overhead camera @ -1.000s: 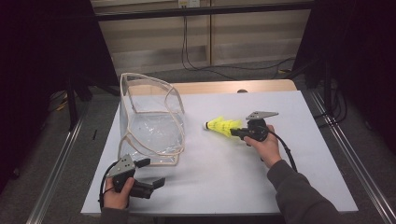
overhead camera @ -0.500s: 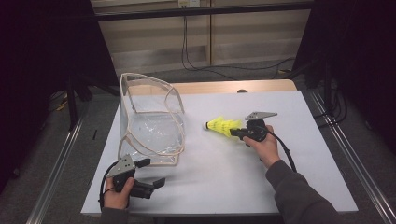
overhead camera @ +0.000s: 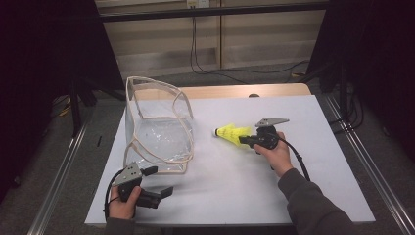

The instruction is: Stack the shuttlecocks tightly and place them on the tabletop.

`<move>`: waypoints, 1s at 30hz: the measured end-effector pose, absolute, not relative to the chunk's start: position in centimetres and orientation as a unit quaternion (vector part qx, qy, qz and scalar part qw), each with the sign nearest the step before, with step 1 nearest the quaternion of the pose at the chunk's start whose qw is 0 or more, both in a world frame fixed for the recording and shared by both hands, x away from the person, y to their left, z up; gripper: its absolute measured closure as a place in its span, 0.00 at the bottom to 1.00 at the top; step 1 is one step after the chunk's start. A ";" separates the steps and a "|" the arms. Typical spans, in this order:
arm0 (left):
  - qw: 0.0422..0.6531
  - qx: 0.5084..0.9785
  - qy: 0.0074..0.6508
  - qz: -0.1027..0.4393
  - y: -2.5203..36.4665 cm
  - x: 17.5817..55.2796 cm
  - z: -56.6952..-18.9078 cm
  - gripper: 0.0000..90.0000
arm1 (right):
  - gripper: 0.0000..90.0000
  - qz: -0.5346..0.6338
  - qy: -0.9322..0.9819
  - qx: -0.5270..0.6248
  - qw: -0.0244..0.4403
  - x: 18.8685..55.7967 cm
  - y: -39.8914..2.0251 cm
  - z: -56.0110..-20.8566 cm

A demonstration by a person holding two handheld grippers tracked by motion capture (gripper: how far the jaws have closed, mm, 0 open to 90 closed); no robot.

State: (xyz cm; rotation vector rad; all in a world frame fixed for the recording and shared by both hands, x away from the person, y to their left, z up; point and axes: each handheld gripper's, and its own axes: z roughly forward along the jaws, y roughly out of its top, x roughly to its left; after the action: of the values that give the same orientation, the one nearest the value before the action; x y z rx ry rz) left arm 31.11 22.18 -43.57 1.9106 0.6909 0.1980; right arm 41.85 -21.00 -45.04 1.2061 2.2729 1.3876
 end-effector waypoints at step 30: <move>0.523 0.797 0.289 0.082 22.2 30.9 -43.6 0.03 | 0.97 0.469 0.771 0.414 0.120 41.8 -19.8 -45.1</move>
State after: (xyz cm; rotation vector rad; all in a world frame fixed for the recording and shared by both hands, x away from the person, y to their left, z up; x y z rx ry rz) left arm 30.92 22.23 -43.58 1.9093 0.6924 0.1975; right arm 41.77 -19.83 -45.10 1.2091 2.2526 1.3712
